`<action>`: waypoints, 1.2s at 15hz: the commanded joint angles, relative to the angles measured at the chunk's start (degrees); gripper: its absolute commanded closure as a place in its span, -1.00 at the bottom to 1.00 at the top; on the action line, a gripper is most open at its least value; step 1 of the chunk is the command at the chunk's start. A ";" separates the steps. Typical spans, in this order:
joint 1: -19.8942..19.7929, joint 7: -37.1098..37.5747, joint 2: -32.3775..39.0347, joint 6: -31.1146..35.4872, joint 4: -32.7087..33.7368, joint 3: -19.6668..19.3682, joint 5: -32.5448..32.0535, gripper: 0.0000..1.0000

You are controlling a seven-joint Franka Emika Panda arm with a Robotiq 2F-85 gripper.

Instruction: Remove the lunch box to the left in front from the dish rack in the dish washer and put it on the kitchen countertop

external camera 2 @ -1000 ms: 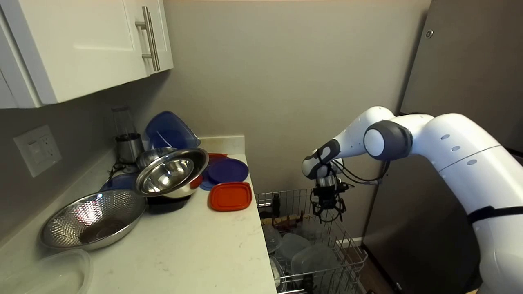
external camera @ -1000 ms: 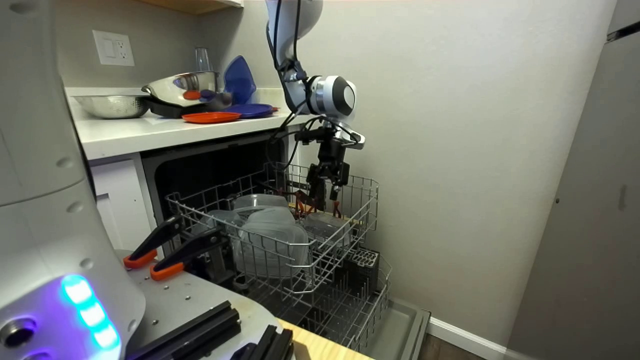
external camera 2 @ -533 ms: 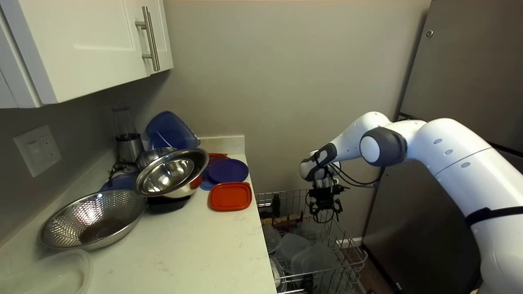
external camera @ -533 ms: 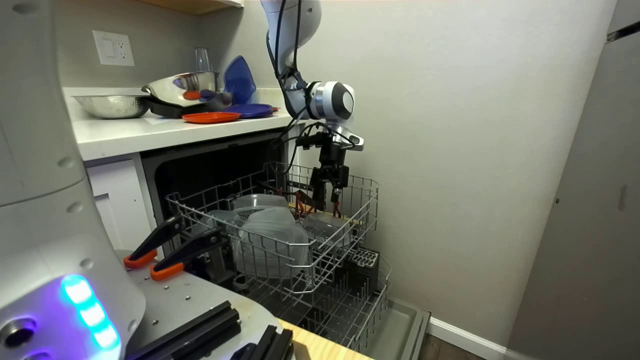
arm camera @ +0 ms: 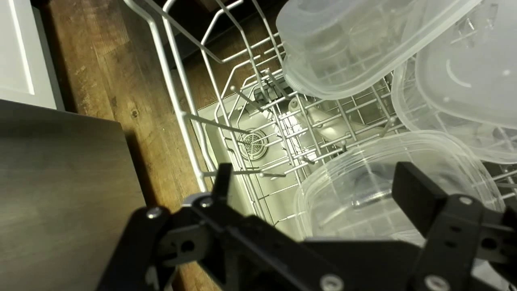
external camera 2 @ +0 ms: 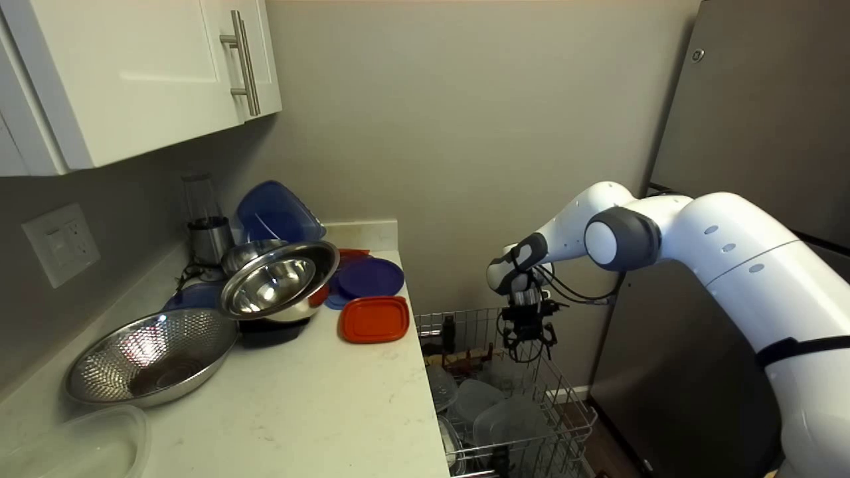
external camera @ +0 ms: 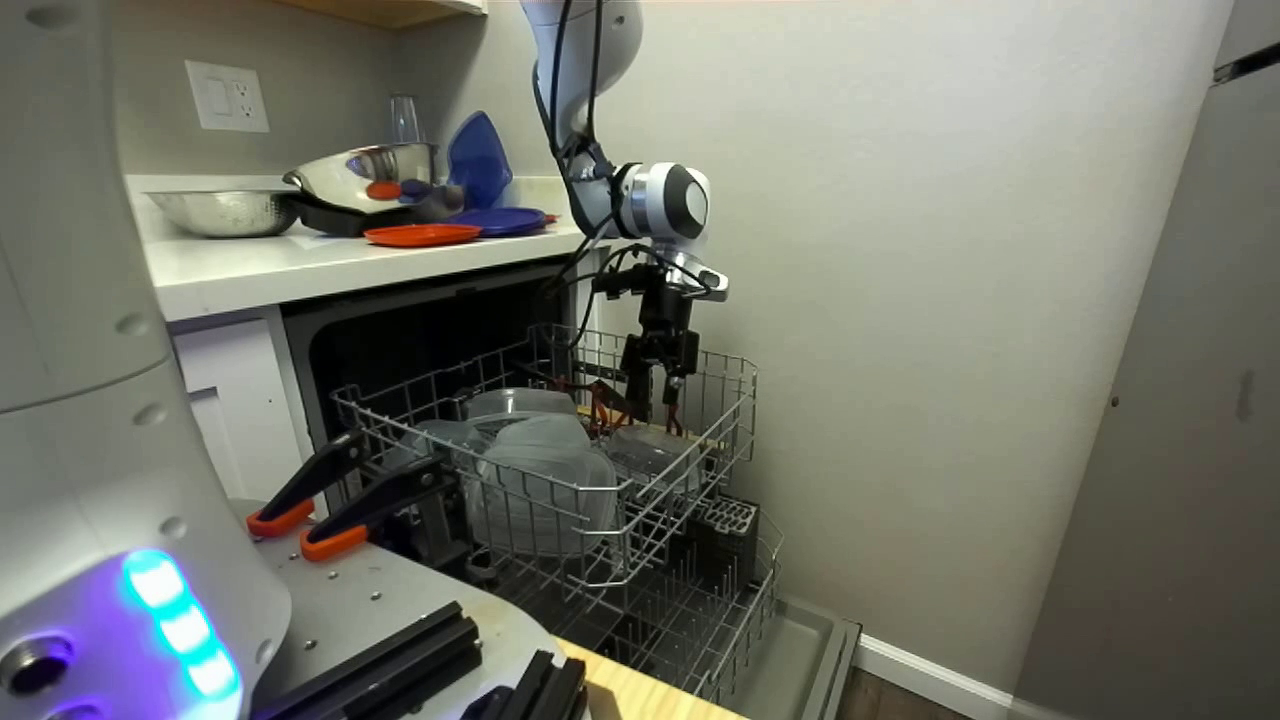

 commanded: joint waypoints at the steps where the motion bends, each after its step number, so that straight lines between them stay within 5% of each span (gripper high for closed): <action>1: 0.28 -0.20 0.22 -0.19 0.33 -0.38 0.37 -1.00; 6: -1.20 -2.12 2.52 -1.25 3.77 0.85 1.70 -1.00; 10: -6.09 -8.24 7.72 -4.33 11.12 5.83 9.57 -1.00; 18: -10.45 -8.37 21.62 -24.76 32.05 12.83 19.46 -1.00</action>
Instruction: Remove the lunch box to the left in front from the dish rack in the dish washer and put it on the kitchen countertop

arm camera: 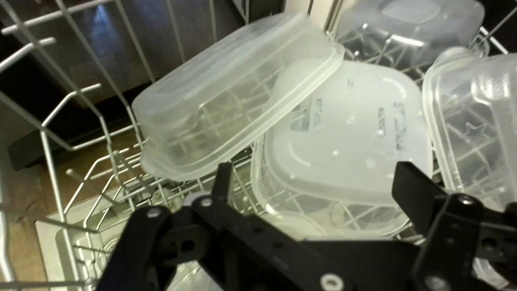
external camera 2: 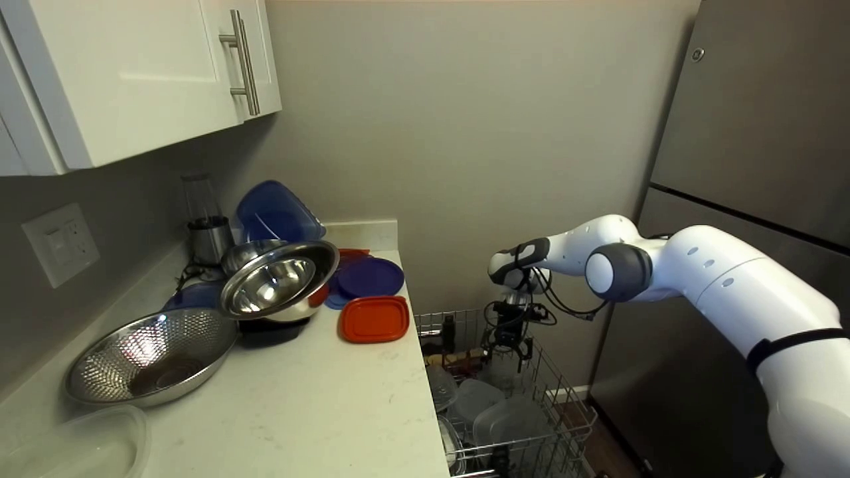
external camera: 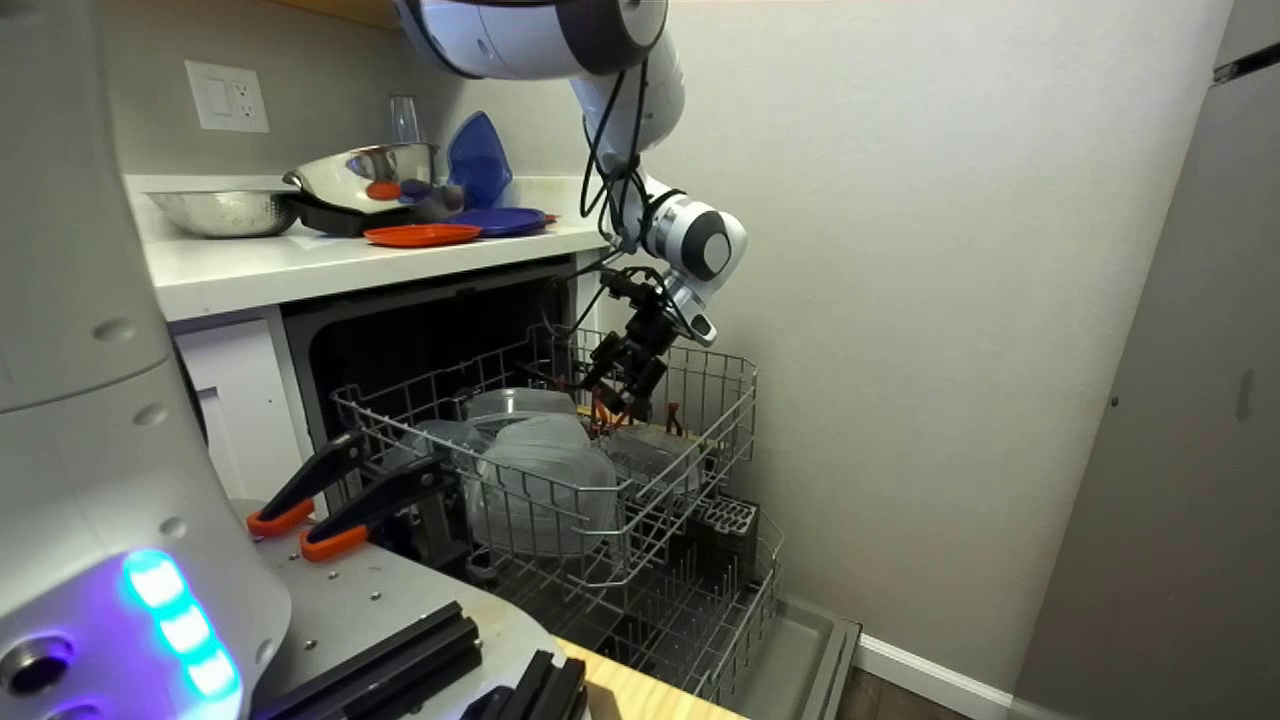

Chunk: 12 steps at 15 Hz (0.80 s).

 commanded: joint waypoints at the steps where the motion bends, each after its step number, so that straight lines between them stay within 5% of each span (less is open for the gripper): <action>1: -1.52 -0.30 8.25 -10.37 12.60 3.94 3.09 -1.00; 5: 0.56 0.07 14.30 -17.38 22.21 6.71 2.63 -1.00; 6: 1.07 -1.31 10.30 -15.98 16.06 5.85 3.94 -1.00; 12: 4.94 -0.99 11.18 -15.24 17.90 5.75 3.65 -1.00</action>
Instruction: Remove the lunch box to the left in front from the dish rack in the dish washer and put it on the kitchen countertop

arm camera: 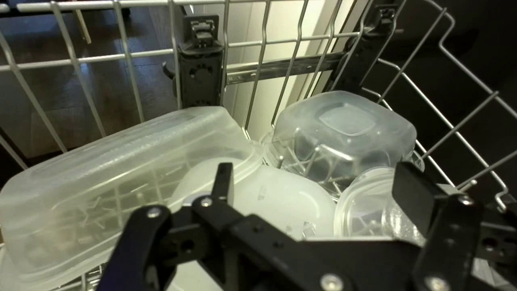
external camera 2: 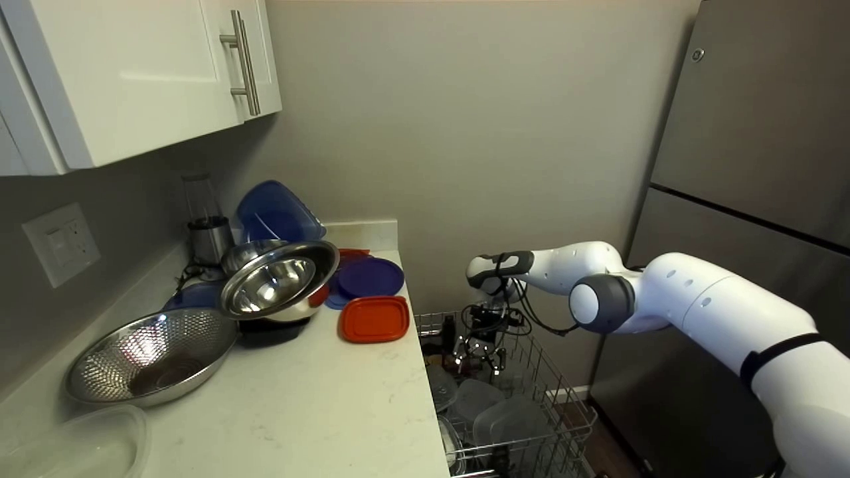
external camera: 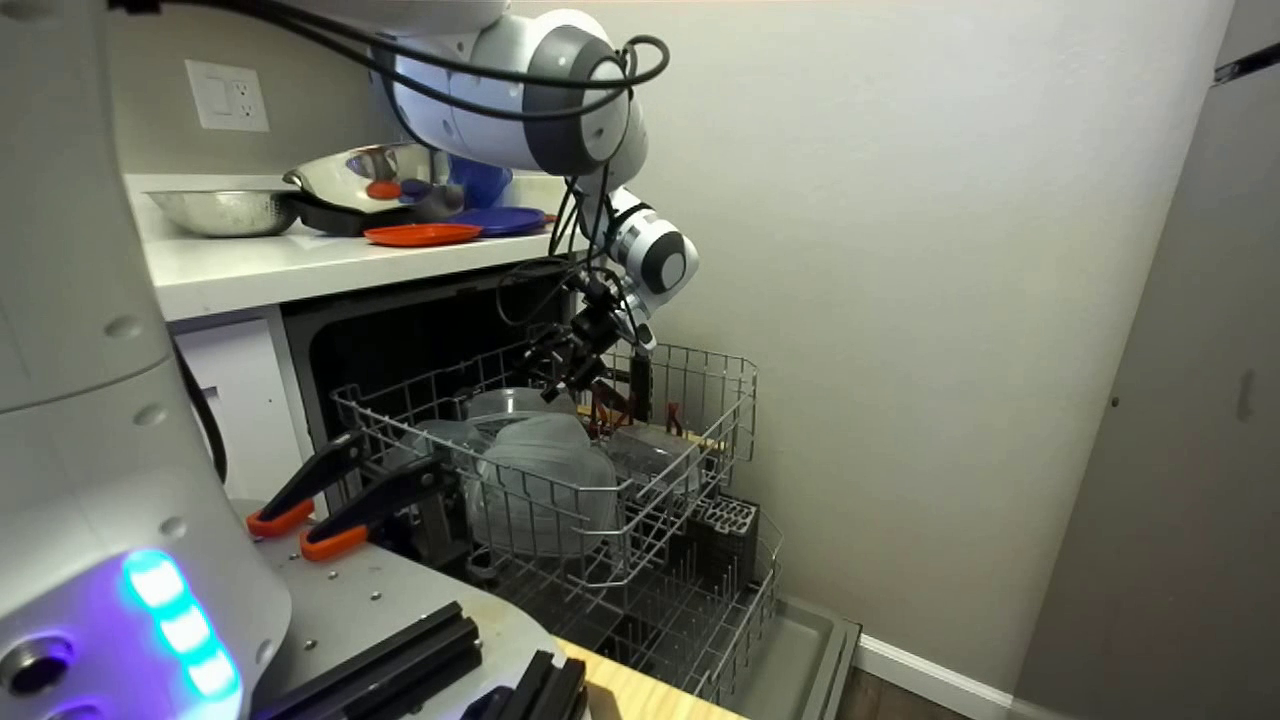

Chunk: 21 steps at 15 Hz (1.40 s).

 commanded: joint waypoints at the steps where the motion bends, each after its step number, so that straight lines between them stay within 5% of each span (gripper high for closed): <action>1: 1.83 -0.95 0.00 0.11 0.61 -1.01 0.00 -1.00; 12: 2.30 -0.07 0.00 0.03 0.51 -1.55 0.26 -1.00; 21: 6.81 5.79 -2.28 25.62 -9.19 -1.77 2.85 -1.00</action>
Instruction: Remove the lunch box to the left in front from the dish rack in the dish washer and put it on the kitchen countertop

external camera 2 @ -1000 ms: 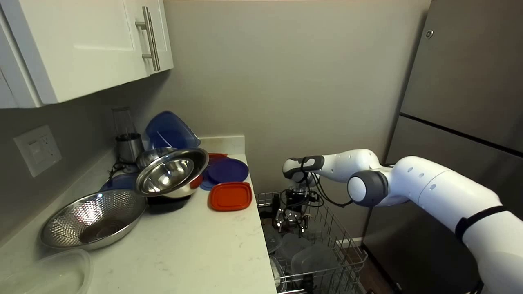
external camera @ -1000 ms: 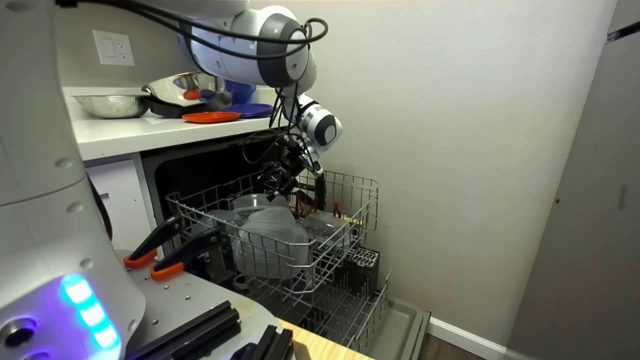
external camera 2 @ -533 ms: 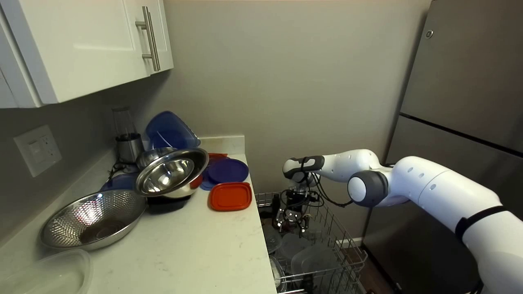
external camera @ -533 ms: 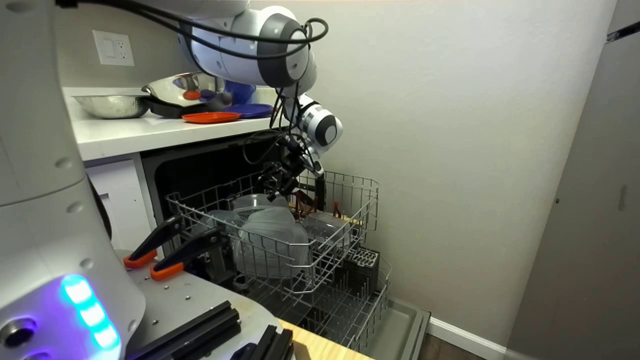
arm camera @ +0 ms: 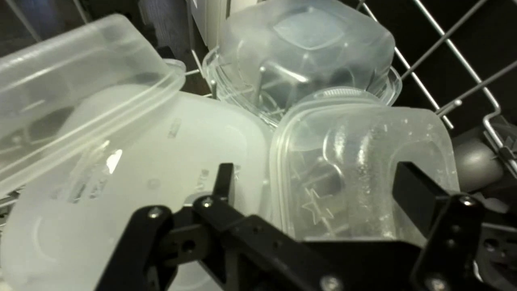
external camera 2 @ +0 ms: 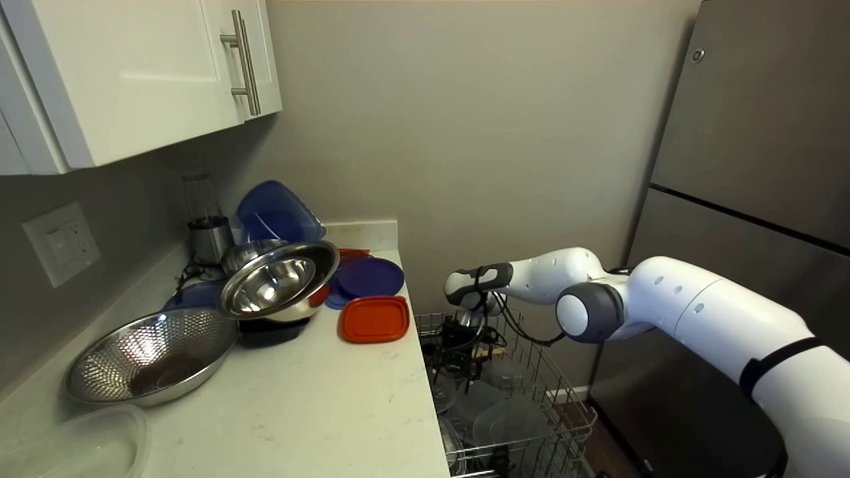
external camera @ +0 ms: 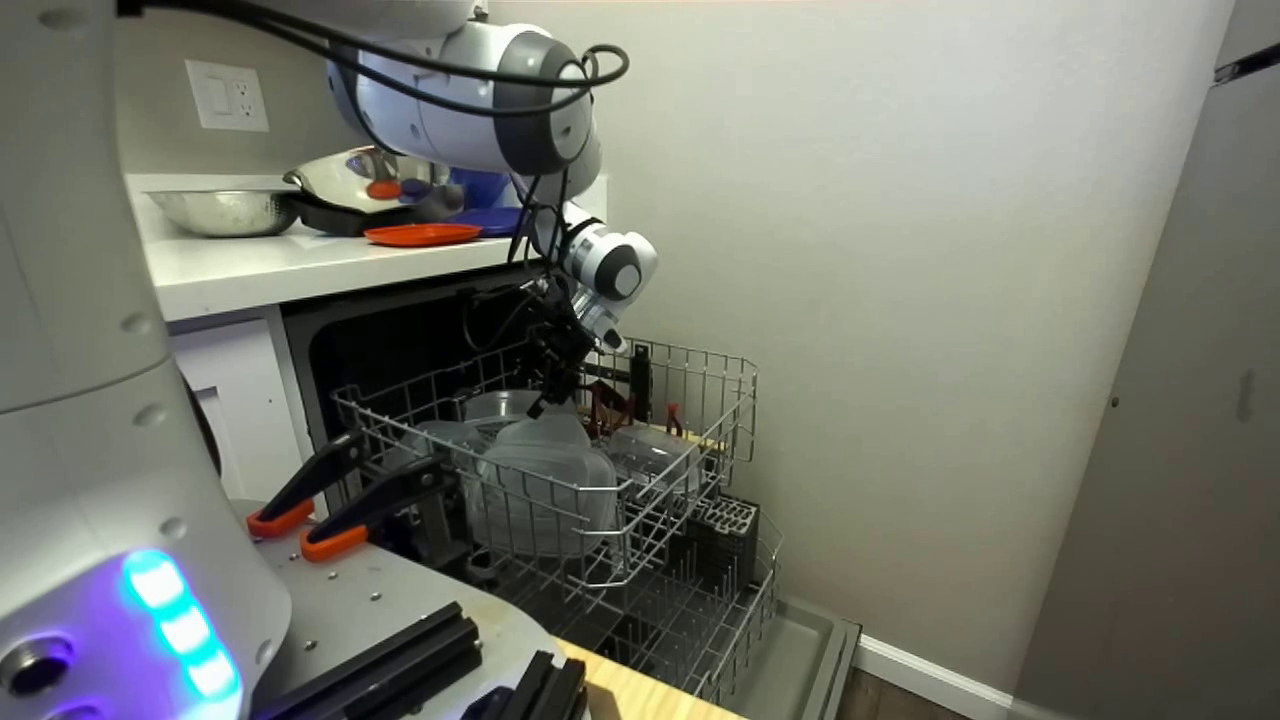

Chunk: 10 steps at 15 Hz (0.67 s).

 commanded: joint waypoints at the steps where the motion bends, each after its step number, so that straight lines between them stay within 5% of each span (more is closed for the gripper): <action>1: -0.12 1.17 -2.91 8.41 -7.72 0.58 2.61 -1.00; 10: -1.62 -2.86 -12.74 24.87 -27.83 2.42 9.36 -1.00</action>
